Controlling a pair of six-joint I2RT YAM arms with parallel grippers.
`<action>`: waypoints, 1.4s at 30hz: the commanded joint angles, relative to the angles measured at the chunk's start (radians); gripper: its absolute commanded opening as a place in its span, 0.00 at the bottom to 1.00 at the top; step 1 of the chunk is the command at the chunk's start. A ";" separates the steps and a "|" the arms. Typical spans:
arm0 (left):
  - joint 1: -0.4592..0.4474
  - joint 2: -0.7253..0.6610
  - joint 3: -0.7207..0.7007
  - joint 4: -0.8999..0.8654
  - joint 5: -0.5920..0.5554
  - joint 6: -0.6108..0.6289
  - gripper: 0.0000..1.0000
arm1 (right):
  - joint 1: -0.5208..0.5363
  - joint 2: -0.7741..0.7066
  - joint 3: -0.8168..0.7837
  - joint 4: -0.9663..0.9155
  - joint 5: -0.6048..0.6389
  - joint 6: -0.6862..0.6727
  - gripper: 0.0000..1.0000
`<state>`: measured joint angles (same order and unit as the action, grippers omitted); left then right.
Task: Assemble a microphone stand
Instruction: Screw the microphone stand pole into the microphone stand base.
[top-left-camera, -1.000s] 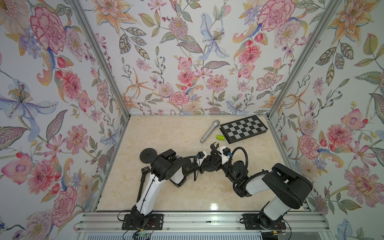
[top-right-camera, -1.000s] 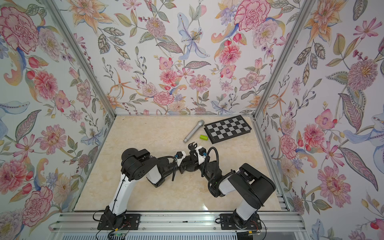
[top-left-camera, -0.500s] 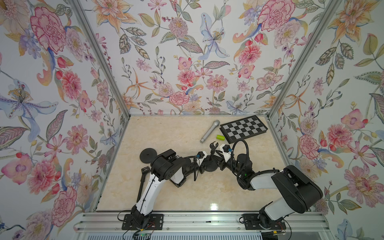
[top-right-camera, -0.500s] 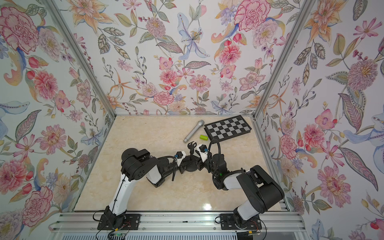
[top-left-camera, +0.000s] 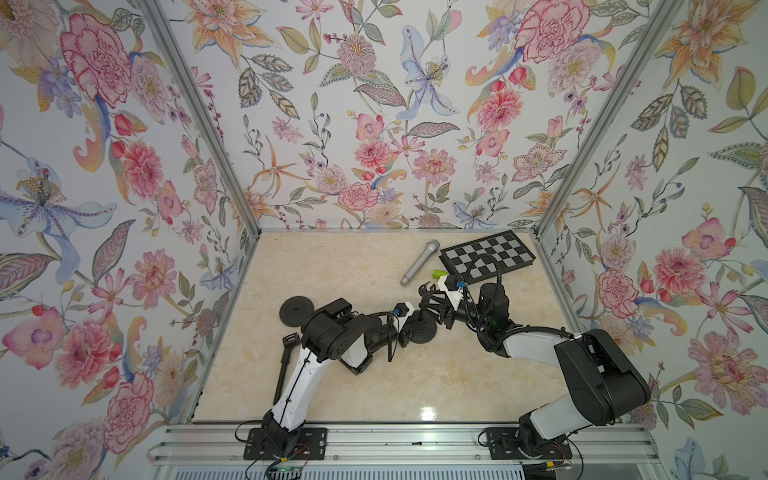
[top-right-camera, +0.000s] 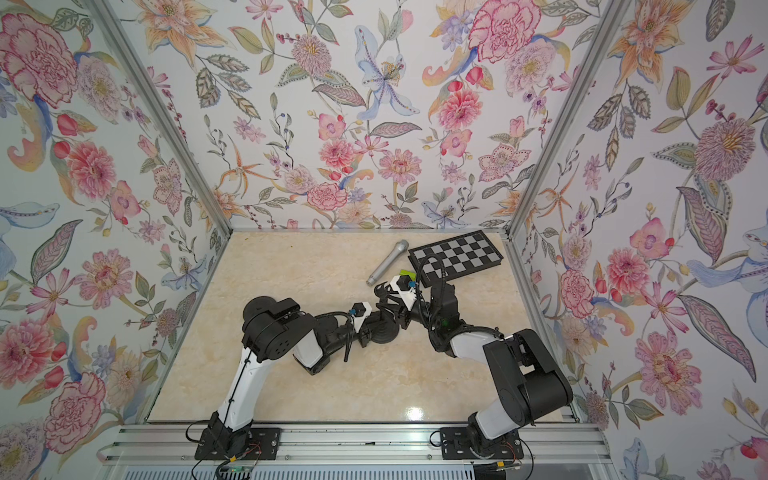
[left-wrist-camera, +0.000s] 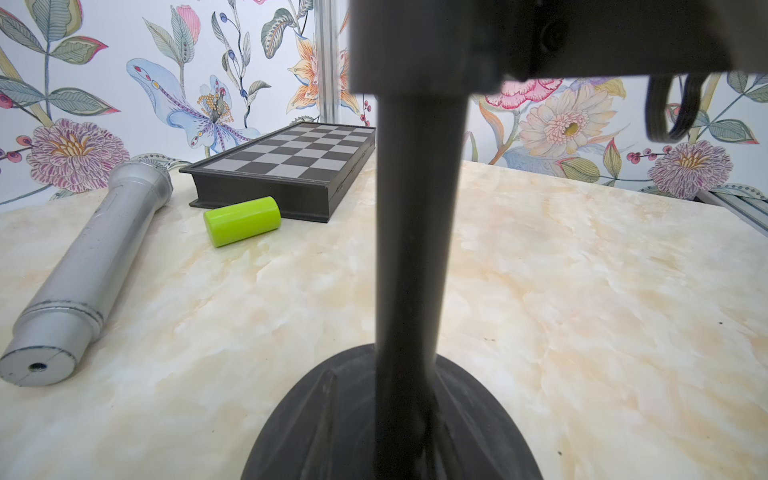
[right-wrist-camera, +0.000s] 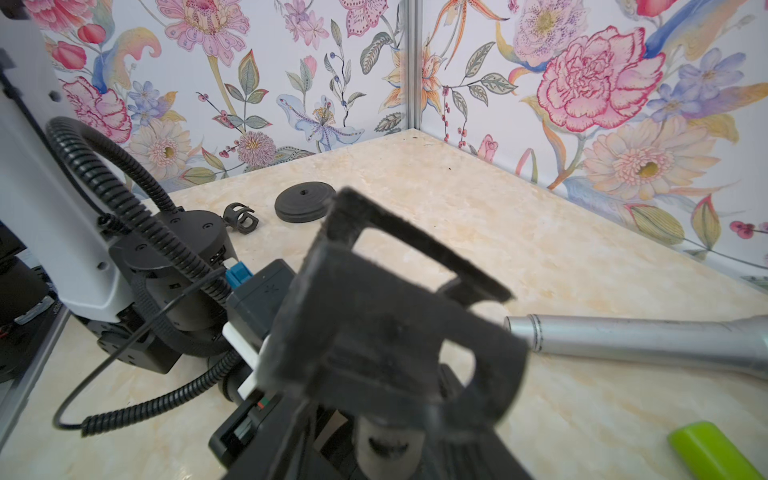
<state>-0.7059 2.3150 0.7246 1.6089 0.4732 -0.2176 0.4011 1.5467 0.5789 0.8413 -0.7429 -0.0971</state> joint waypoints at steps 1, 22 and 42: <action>0.025 0.113 -0.044 0.232 -0.084 0.012 0.35 | -0.003 0.032 0.028 -0.015 -0.001 0.005 0.31; 0.022 0.079 -0.070 0.232 -0.105 0.014 0.35 | 0.500 0.065 -0.189 0.217 1.198 0.310 0.30; 0.021 0.082 -0.072 0.232 -0.089 0.021 0.36 | 0.028 0.040 -0.051 0.189 -0.038 -0.006 0.57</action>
<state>-0.7059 2.3039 0.6983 1.6085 0.4618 -0.2131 0.4358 1.5467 0.4778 1.0580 -0.6617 -0.0765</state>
